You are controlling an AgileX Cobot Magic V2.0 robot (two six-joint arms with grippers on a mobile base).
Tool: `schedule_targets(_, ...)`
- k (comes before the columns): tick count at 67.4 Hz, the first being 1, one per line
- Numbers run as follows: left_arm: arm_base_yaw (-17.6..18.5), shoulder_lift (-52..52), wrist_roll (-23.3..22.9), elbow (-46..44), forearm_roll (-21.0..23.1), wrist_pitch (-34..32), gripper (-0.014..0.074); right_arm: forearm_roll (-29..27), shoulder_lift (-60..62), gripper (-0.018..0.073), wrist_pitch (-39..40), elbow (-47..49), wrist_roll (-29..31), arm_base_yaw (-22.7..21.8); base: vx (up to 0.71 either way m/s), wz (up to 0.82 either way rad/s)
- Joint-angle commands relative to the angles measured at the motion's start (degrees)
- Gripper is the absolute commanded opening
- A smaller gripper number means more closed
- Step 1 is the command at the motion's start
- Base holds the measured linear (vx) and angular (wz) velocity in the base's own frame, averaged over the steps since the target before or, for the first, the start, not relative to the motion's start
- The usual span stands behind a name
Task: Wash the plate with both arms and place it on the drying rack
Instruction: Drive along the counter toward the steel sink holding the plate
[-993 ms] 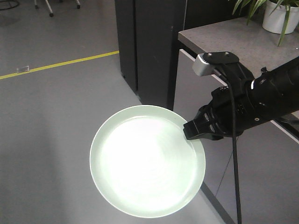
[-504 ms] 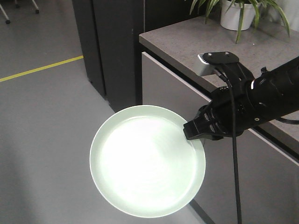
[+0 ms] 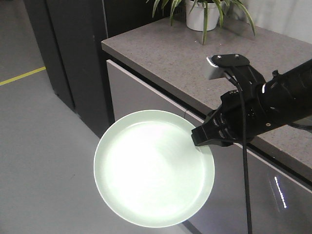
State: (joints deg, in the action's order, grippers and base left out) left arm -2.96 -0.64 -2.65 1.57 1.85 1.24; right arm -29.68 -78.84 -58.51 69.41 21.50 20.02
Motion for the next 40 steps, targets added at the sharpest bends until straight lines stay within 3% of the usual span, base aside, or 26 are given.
schedule_targets(1,-0.09,-0.87,-0.34,-1.5,0.16,-4.38,-0.0006,-2.04,1.96,-0.0001,1.99,1.51,0.42,-0.16,0.07,-0.26)
schedule_targets(40,-0.09,-0.87,-0.34,-1.5,0.16,-4.38,-0.0006,-2.04,1.96,-0.0001,1.99,1.51,0.42,-0.16,0.06,-0.23)
